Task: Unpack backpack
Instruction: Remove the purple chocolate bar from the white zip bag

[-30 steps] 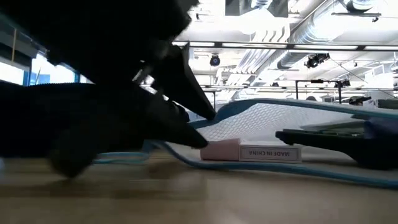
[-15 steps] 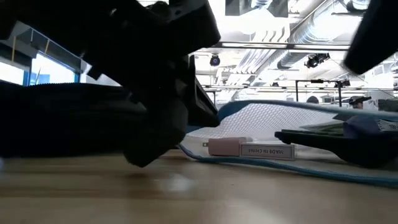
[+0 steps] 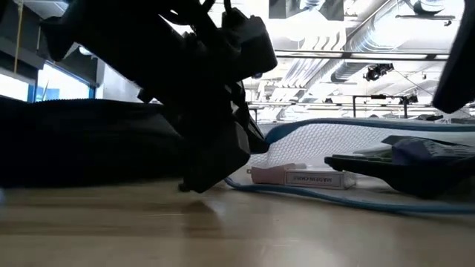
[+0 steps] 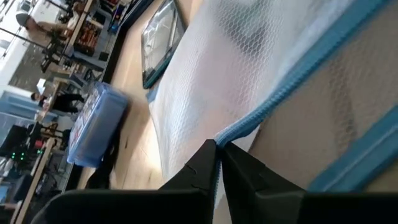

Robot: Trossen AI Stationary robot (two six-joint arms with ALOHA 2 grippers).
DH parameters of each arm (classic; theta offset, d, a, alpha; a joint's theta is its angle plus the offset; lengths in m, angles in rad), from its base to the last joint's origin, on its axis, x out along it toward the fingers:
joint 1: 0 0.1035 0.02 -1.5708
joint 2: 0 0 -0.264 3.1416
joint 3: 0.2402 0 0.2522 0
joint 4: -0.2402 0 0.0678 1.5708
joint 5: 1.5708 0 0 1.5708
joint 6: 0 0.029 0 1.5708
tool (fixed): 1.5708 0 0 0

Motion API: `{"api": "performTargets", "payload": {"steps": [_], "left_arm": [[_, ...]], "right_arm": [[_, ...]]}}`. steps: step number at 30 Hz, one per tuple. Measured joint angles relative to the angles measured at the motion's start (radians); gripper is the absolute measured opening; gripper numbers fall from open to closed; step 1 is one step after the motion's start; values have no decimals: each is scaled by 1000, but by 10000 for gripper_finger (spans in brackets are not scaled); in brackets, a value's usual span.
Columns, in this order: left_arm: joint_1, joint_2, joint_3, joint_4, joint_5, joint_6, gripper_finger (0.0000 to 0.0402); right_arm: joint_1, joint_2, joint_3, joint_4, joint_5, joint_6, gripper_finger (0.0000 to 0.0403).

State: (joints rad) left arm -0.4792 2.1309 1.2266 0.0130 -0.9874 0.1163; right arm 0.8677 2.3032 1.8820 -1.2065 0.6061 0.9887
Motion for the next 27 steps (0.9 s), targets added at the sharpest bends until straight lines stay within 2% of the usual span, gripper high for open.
{"api": "performTargets", "payload": {"steps": [6, 11, 15, 19, 23, 25, 27], "left_arm": [[-80, -5, 22, -35, -76, 3, 0], [-156, -8, 141, -120, -94, 8, 0], [-194, -10, 229, -125, -49, 11, 0], [-217, -10, 255, -123, -9, 8, 0], [-222, -10, 256, -126, 11, -14, 0], [-215, -10, 255, -124, 65, -16, 0], [-203, -10, 255, -120, 168, -7, 1]], "right_arm": [[15, 0, -21, -16, -1, 25, 220], [19, 1, -103, -85, -24, 115, 220], [19, 1, -155, -241, -41, 273, 220], [35, -2, -162, -366, -83, 418, 220], [70, -18, -162, -336, -32, 402, 220], [84, -31, -162, -322, -15, 390, 220], [98, -39, -162, -305, -9, 378, 220]]}}
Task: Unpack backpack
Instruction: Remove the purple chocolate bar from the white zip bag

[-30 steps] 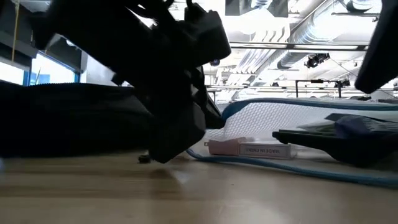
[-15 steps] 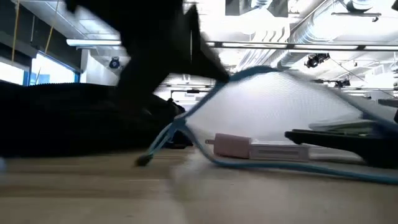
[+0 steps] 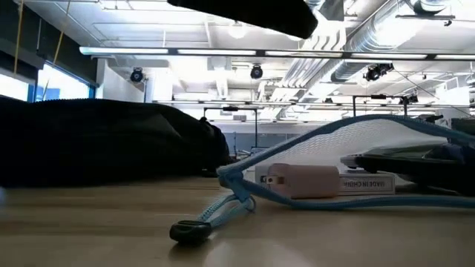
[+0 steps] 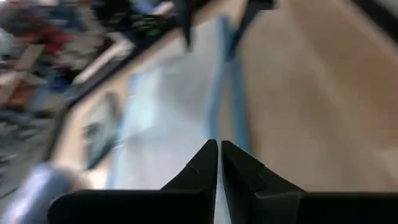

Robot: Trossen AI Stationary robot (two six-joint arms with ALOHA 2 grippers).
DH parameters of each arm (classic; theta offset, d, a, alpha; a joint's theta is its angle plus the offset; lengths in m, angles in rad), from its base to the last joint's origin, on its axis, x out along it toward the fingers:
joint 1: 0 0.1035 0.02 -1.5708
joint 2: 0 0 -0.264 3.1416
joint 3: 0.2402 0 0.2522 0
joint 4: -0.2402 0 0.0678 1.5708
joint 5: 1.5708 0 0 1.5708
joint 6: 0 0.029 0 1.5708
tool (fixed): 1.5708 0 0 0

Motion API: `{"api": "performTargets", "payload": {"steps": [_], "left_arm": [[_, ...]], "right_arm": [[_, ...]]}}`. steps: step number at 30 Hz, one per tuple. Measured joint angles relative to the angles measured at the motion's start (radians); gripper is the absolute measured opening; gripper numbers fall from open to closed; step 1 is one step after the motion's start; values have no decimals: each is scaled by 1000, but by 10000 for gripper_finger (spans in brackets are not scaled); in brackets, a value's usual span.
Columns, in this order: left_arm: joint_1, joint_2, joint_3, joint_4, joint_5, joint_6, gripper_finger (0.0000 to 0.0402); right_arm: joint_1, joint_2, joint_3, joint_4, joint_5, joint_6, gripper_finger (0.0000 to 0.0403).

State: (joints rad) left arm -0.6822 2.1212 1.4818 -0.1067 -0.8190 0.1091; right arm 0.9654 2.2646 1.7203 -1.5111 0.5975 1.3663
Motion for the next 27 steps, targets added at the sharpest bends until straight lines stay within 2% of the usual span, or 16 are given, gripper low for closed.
{"api": "performTargets", "payload": {"steps": [4, 9, 11, 14, 19, 23, 27], "left_arm": [[28, 5, 0, 11, 162, 58, 18], [64, 59, 0, 28, 181, 159, 69], [77, 83, 0, 50, 148, 200, 92], [83, 114, 0, 121, 45, 275, 122], [92, 150, 0, 215, -81, 400, 153], [121, 163, 0, 216, -215, 415, 160], [155, 162, 0, 207, -223, 321, 157]], "right_arm": [[27, -13, 0, 25, -2, -5, 220], [50, -16, 11, 93, -4, -46, 220], [51, -16, 23, 132, -3, -80, 220], [49, -16, 27, 184, 15, -116, 220], [43, -17, 38, 219, 56, -179, 220], [35, -16, 38, 221, 58, -181, 220], [32, -16, 32, 245, 81, -194, 220]]}}
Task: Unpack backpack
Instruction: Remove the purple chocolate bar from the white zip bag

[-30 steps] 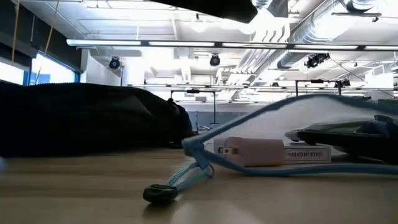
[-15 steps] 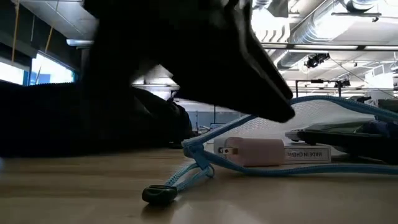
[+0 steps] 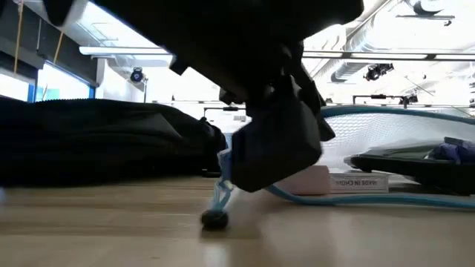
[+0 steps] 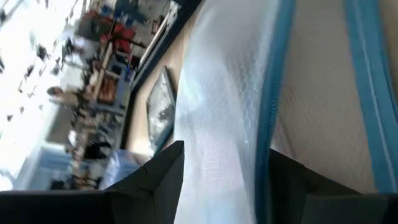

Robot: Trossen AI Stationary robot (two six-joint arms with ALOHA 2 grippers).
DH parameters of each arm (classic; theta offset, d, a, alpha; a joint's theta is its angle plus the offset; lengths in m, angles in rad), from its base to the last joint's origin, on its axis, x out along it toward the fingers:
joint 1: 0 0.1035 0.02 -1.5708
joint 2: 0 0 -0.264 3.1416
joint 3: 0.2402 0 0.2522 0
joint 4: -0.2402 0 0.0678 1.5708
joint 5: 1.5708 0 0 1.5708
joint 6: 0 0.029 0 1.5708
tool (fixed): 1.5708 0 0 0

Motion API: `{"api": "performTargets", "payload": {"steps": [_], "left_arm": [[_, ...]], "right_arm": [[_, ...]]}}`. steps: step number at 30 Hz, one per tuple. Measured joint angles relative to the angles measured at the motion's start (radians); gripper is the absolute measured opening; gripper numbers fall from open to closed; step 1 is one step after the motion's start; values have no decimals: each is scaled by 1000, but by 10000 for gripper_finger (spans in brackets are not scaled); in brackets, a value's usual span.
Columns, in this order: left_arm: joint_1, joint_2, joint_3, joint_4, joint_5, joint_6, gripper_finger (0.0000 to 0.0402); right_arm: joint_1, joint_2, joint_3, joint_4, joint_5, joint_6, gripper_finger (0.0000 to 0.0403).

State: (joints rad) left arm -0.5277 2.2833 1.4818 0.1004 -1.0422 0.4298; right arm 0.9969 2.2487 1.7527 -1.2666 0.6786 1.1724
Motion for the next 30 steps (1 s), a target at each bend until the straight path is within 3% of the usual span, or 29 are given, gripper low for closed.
{"api": "performTargets", "payload": {"steps": [3, 6, 8, 13, 22, 30], "left_arm": [[13, 0, 0, -1, 24, -81, 115], [6, -6, -1, 4, 39, -81, 34], [-10, -19, 4, 10, 38, -80, 12], [-49, -28, 76, -13, 48, -61, 3], [-118, -27, 141, -105, 95, -97, 0], [-142, -27, 142, -140, 38, -83, 0]], "right_arm": [[-7, 9, 0, 33, 44, -58, 220], [-20, 30, 0, 45, 87, -88, 220], [-35, 43, -1, 45, 99, -115, 220], [-73, 74, -2, -14, 158, -77, 220], [-82, 74, -1, -271, 143, 132, 220], [-45, 75, -2, -303, 144, 178, 220]]}}
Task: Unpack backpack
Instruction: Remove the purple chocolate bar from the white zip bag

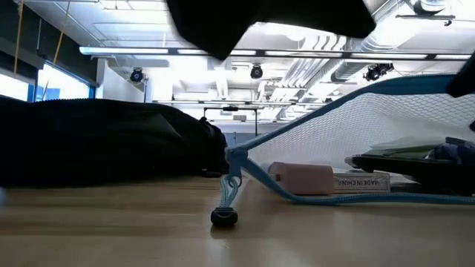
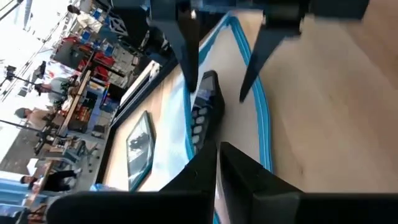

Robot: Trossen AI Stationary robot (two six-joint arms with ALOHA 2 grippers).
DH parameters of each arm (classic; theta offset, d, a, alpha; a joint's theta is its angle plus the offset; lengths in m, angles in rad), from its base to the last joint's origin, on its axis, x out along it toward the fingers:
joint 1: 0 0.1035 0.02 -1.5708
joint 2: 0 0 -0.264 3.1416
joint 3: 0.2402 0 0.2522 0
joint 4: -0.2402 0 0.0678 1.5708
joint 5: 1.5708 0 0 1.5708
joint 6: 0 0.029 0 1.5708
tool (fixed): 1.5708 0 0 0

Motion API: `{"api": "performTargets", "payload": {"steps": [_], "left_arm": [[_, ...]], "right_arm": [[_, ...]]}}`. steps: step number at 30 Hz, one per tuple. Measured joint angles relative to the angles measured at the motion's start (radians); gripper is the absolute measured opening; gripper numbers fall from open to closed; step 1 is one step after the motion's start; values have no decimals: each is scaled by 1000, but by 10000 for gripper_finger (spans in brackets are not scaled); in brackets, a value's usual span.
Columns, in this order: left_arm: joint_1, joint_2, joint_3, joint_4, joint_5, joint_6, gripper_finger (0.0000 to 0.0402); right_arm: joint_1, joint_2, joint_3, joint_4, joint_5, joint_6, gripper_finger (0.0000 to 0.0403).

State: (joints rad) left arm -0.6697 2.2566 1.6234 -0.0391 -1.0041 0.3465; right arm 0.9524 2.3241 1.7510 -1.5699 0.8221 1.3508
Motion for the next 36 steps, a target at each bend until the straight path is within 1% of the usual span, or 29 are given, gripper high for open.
{"api": "performTargets", "payload": {"steps": [2, 5, 7, 9, 12, 15, 18, 20, 22, 24, 28, 30, 33, 36], "left_arm": [[0, 1, 0, -18, 15, -3, 1], [10, 1, 0, -40, 128, 18, 11], [31, 1, -11, -47, 212, 0, 28], [59, 1, -25, -58, 240, -18, 53], [99, 1, -27, -107, 215, -22, 96], [131, 1, -27, -117, 206, -20, 137], [168, 3, -27, -118, 205, -28, 167], [194, 4, -27, -123, 155, -53, 179], [207, 5, -27, -142, 111, -96, 185], [201, 5, -27, -141, 103, -131, 187], [143, 5, -27, -138, 84, -117, 188], [122, 5, -27, -139, 26, -115, 188], [129, 5, -27, -140, -51, -99, 188], [159, 4, -27, -141, -27, -113, 188]], "right_arm": [[8, -1, -15, 0, 13, 32, 220], [15, -1, -54, -1, 33, 77, 220], [15, -1, -80, -1, 22, 108, 220], [15, -1, -99, -1, -6, 124, 220], [16, -1, -104, -1, -26, 134, 220], [19, -1, -96, -2, -17, 133, 220], [19, -2, -88, -1, -3, 128, 220], [19, -2, -82, 2, -1, 123, 220], [20, -2, -82, 11, -3, 123, 220], [24, -2, -82, 13, -9, 123, 220], [35, -2, -82, 14, -8, 123, 220], [38, -2, -82, 14, -2, 122, 220], [37, -2, -82, 15, 0, 122, 220], [36, -2, -82, 17, 1, 122, 220]]}}
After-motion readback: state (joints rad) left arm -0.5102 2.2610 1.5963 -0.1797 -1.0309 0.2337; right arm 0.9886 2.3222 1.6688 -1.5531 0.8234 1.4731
